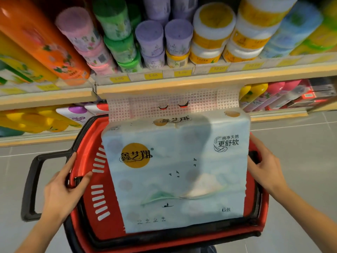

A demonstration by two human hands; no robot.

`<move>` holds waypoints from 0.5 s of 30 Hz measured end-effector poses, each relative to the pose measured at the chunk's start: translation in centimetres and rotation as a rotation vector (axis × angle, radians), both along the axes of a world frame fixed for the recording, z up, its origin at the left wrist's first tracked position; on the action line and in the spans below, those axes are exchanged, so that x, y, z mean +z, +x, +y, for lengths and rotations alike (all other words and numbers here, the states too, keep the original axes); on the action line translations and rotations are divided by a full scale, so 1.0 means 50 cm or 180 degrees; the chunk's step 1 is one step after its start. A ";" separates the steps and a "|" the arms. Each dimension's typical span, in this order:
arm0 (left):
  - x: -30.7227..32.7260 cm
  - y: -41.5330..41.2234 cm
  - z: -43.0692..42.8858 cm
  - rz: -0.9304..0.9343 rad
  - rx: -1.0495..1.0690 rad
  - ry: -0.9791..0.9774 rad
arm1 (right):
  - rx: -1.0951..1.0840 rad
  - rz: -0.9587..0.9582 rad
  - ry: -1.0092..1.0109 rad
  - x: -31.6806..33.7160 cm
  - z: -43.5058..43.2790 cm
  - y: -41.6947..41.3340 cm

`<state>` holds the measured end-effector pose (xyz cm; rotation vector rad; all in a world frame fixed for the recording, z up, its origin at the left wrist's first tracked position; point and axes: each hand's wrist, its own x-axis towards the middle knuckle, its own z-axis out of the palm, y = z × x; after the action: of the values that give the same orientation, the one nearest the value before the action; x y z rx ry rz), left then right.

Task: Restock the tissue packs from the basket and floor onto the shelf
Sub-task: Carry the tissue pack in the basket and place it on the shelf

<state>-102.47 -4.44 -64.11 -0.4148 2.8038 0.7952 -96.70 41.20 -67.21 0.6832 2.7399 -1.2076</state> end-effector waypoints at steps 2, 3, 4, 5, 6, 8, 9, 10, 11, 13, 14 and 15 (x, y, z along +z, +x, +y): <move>0.057 0.014 -0.010 0.0030 0.0046 0.0008 | 0.0031 0.0045 -0.0033 0.064 -0.007 -0.003; 0.088 0.022 -0.016 0.0056 0.0059 0.0023 | 0.0045 0.0077 -0.0057 0.101 -0.010 -0.005; 0.124 0.030 -0.019 0.0068 0.0089 0.0043 | 0.0053 0.0120 -0.0084 0.140 -0.013 -0.006; 0.161 0.039 -0.024 0.0100 0.0124 0.0089 | 0.0061 0.0152 -0.0118 0.182 -0.015 -0.007; 0.204 0.048 -0.028 0.0129 0.0183 0.0124 | 0.0079 0.0186 -0.0144 0.228 -0.018 -0.008; 0.290 0.072 -0.039 0.0249 0.0259 0.0206 | 0.0175 0.0281 -0.0171 0.323 -0.023 -0.007; 0.336 0.086 -0.043 0.0316 0.0276 0.0248 | 0.0235 0.0338 -0.0190 0.373 -0.026 -0.006; 0.387 0.101 -0.047 0.0356 0.0309 0.0267 | 0.0303 0.0414 -0.0224 0.423 -0.029 -0.006; 0.437 0.116 -0.052 0.0380 0.0348 0.0295 | 0.0364 0.0481 -0.0251 0.473 -0.032 -0.006; 0.534 0.146 -0.064 0.0442 0.0511 0.0382 | 0.0534 0.0607 -0.0239 0.563 -0.036 -0.005; 0.584 0.163 -0.070 0.0463 0.0607 0.0406 | 0.0605 0.0672 -0.0242 0.606 -0.042 -0.005; 0.632 0.180 -0.076 0.0498 0.0673 0.0405 | 0.0640 0.0719 -0.0240 0.651 -0.050 -0.006</move>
<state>-93.45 -8.25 -32.50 -0.6619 2.8622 1.0884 -97.00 38.70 -34.66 0.2699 2.8354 -1.4080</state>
